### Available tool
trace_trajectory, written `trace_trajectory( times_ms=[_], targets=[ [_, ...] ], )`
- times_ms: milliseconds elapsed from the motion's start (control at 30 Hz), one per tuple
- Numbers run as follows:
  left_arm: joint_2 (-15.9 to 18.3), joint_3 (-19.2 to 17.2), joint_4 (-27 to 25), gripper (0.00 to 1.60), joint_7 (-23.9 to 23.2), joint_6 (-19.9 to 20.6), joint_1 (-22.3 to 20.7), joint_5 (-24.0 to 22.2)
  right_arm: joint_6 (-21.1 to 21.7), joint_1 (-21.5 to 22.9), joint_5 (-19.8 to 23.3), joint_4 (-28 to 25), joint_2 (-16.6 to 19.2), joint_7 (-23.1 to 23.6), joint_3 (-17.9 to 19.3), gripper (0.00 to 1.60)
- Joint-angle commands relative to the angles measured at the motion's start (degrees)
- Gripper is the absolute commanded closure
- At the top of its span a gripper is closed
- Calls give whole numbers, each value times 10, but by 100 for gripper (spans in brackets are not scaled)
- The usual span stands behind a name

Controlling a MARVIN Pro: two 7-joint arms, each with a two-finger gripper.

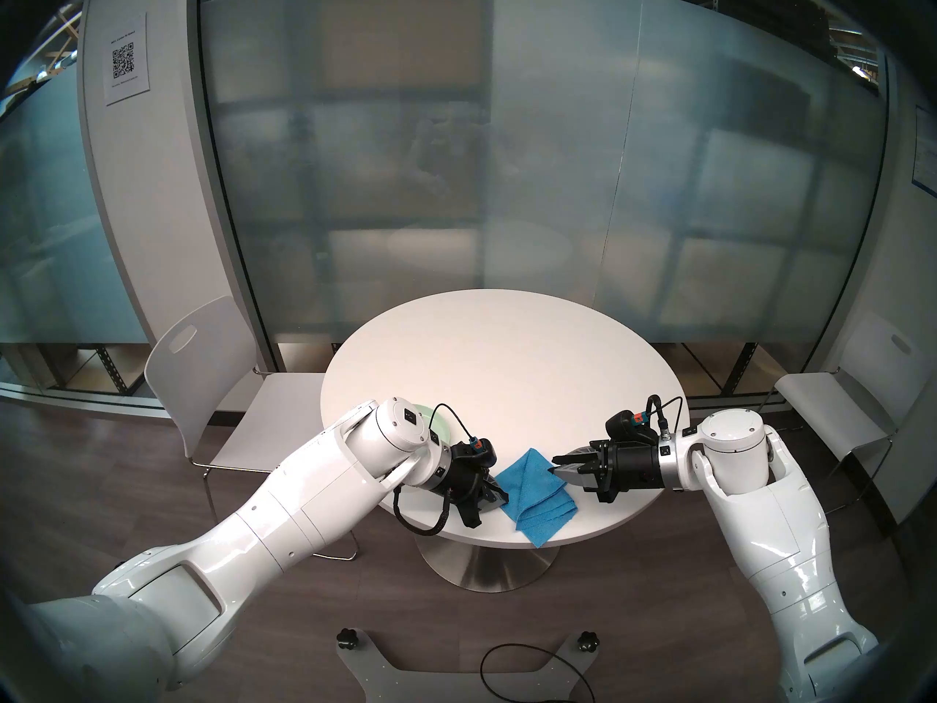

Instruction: Fold the napkin in half twice and place it beside the plate

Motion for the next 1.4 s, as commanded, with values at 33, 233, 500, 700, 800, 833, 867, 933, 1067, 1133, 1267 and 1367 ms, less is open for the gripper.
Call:
trace_trajectory(
  times_ms=[33, 233, 500, 700, 800, 833, 867, 933, 1067, 1133, 1267, 1367],
  targets=[
    [-3, -4, -5, 104, 2, 1, -5, -2, -6, 25, -8, 31, 9, -16, 17, 61],
    [-1, -4, -9, 103, 1, 0, -3, -3, 14, 32, 13, 61, -9, -8, 26, 72],
    [0, -4, -10, 103, 1, 0, -3, -3, 58, 45, 38, 93, -30, 7, 31, 67],
    [2, -4, -11, 103, 1, 0, -2, -3, 93, 53, 48, 104, -39, 16, 35, 58],
    [3, -4, -13, 103, 0, 1, -2, -2, 110, 54, 52, 109, -47, 13, 39, 53],
    [3, -4, -13, 103, 0, 1, -2, -3, 116, 55, 53, 110, -48, 10, 40, 54],
    [4, -4, -14, 103, 0, 1, -2, -3, 112, 57, 48, 110, -44, 6, 34, 55],
    [4, -4, -14, 103, 0, 1, -2, -3, 118, 61, 55, 119, -48, 4, 35, 61],
    [5, -4, -14, 103, 0, 1, -2, -2, 125, 67, 57, 125, -42, 1, 24, 74],
    [5, -4, -14, 102, 0, 1, -2, -3, 132, 68, 61, 128, -42, -1, 21, 74],
    [5, -4, -13, 103, 0, 0, -2, -3, 135, 70, 68, 130, -38, -1, 10, 80],
    [5, -4, -12, 103, 1, 0, -2, -3, 138, 67, 75, 128, -33, -2, 1, 78]
  ],
)
